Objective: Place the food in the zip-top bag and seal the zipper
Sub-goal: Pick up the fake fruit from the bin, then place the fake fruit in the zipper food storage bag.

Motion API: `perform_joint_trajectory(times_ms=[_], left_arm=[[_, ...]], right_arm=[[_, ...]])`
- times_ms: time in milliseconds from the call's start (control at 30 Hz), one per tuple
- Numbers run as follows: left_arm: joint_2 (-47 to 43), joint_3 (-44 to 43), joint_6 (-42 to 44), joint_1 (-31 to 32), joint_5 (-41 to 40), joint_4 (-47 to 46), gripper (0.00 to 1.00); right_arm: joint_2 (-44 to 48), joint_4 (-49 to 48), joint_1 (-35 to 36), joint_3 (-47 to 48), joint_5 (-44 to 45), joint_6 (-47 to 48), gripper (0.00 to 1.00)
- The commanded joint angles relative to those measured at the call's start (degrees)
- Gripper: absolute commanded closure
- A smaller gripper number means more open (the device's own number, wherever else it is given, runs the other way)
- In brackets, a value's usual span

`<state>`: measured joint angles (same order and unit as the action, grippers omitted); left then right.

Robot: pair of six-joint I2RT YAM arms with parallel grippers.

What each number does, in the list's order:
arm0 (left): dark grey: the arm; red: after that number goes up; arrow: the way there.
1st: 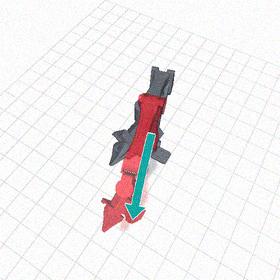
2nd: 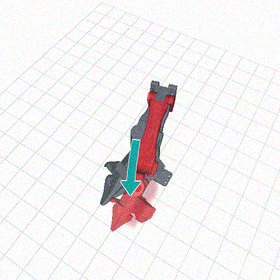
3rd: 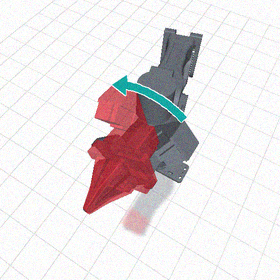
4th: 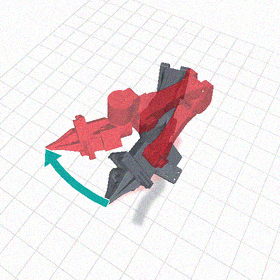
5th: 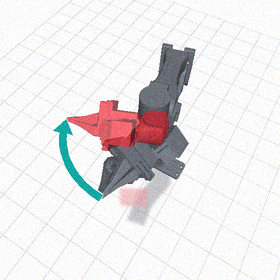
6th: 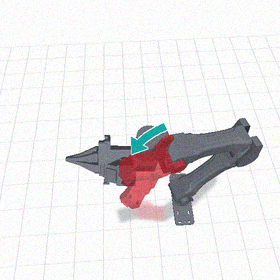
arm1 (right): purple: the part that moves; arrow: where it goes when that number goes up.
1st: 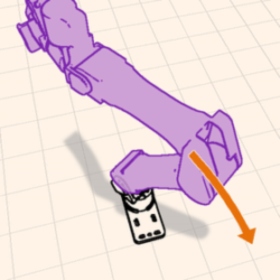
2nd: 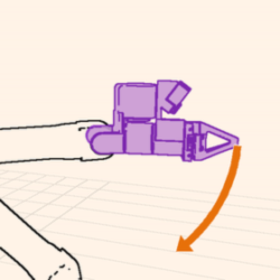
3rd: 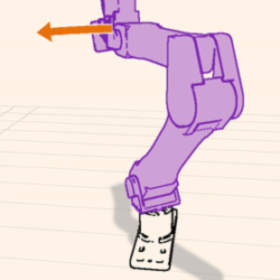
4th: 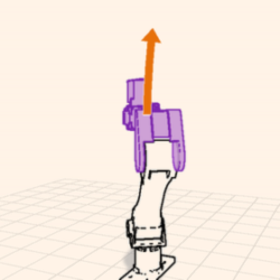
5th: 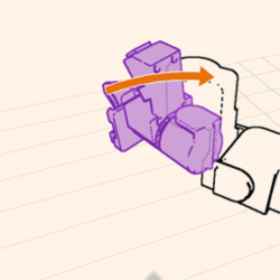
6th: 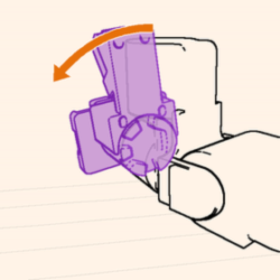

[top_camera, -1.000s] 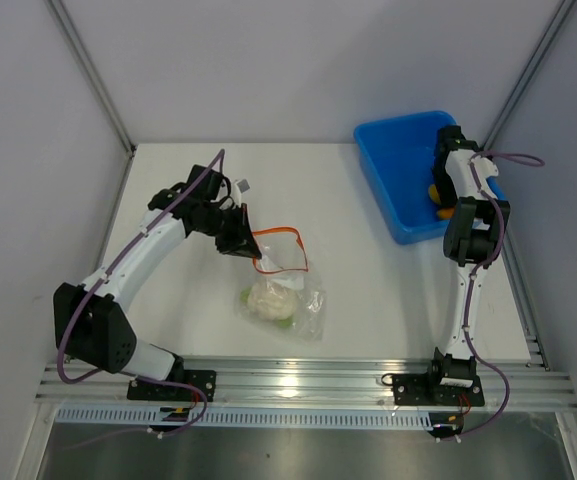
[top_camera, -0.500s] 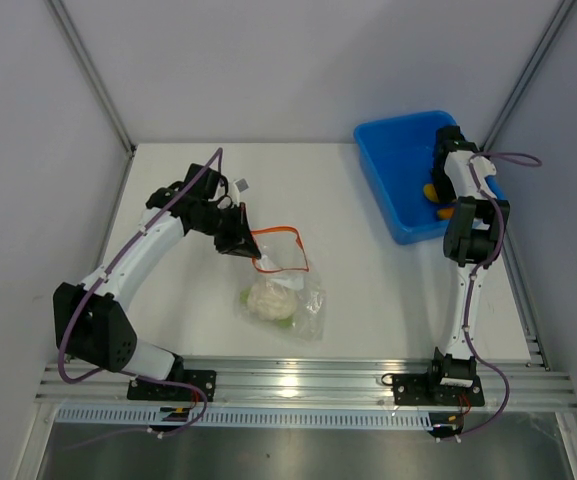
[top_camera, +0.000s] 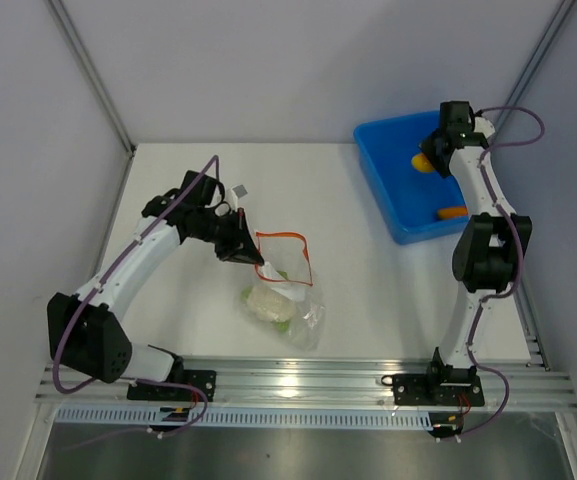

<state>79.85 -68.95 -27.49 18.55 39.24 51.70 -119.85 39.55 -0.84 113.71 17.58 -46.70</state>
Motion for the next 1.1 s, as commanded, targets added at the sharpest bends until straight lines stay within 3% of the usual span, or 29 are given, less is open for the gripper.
perform_joint_trajectory(times_ms=[0, 100, 333, 400, 600, 1067], left_arm=[[-3.74, 0.39, -3.45, -0.27, 4.17, -1.51, 0.99], [-4.97, 0.92, -5.03, -0.26, 4.09, -1.61, 0.99], [-9.97, 3.72, -10.12, 0.35, 2.77, -5.46, 0.99], [-10.68, 4.43, -10.83, 0.87, 2.42, -6.08, 0.99], [-13.93, 7.77, -12.50, 1.76, 1.01, -7.05, 0.99], [-17.36, 8.22, -13.82, 3.25, -0.92, -4.24, 0.99]], right_arm=[[9.62, -7.11, 4.17, -7.69, -7.46, 8.54, 0.86], [16.91, -9.49, 7.86, -14.12, -12.38, 12.85, 0.86], [33.25, -12.91, 15.69, -25.54, -32.76, 21.46, 0.85], [35.73, -13.01, 18.14, -27.57, -41.38, 23.05, 0.84], [41.01, -10.47, 28.15, -29.51, -50.44, 26.39, 0.83], [41.72, -8.71, 44.69, -35.57, -48.70, 28.68, 0.82]])
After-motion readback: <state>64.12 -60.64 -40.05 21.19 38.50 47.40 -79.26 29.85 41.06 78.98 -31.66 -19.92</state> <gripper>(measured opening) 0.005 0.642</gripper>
